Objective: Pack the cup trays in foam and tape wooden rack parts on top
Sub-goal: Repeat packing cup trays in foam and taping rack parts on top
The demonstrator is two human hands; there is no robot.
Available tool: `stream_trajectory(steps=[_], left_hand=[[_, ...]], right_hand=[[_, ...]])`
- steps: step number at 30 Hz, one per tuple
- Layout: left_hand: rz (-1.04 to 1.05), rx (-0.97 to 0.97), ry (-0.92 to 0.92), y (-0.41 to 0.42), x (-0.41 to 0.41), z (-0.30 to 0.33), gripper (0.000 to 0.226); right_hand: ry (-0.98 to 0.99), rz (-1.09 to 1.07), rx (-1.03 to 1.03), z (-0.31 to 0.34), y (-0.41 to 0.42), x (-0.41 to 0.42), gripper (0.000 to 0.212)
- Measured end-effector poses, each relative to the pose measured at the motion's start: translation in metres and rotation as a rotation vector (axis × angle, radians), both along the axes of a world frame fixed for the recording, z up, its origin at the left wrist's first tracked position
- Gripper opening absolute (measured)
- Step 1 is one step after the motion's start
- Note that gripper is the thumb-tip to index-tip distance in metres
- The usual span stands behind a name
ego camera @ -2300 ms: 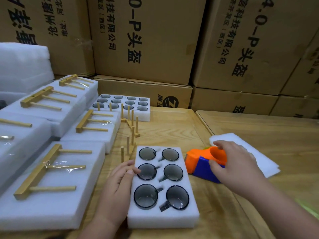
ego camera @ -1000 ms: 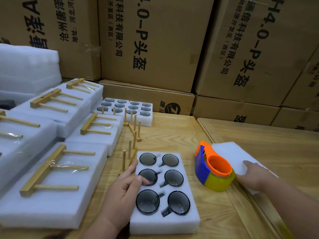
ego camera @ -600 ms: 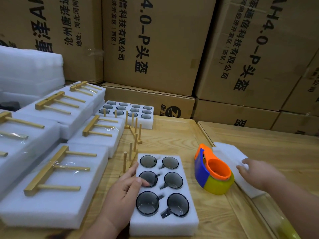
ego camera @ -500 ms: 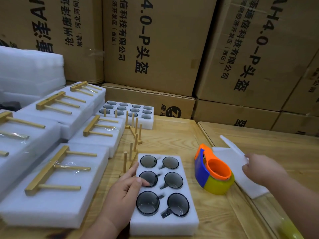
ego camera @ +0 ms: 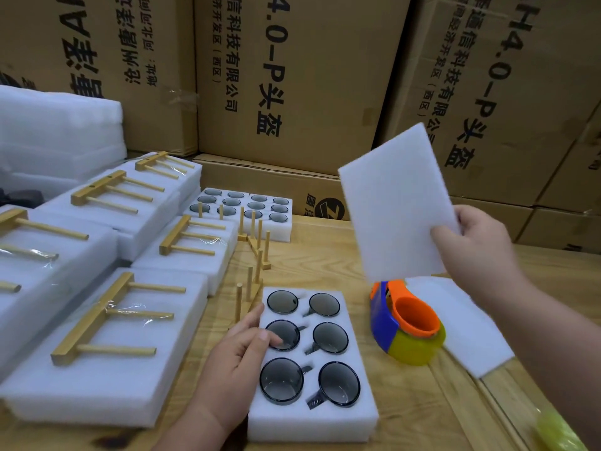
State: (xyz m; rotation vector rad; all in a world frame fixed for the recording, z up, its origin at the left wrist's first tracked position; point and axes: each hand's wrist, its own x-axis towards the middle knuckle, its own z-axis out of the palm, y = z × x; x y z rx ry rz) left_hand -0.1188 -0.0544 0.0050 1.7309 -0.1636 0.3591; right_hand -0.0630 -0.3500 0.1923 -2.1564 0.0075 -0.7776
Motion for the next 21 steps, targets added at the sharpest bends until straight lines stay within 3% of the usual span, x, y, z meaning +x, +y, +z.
stream_trajectory(steps=[3, 8, 12, 17, 21], left_hand=[[0.007, -0.05, 0.008, 0.0, 0.001, -0.002, 0.027], [0.013, -0.182, 0.044, -0.001, 0.003, -0.003, 0.034], [0.004, -0.175, 0.047, 0.0, 0.002, -0.003, 0.04], [-0.022, -0.214, 0.072, 0.0, 0.004, -0.004, 0.049], [-0.036, -0.243, 0.06, -0.001, 0.004, -0.002, 0.044]], right_hand=[[0.255, 0.164, 0.344, -0.01, 0.029, -0.01, 0.013], [0.647, 0.288, 0.583, -0.043, 0.05, -0.032, 0.003], [0.798, 0.325, 0.533, -0.066, 0.057, -0.049, 0.013], [0.791, 0.311, 0.031, -0.078, 0.056, -0.062, 0.007], [0.859, 0.358, 0.109, -0.073, 0.049, -0.056, 0.021]])
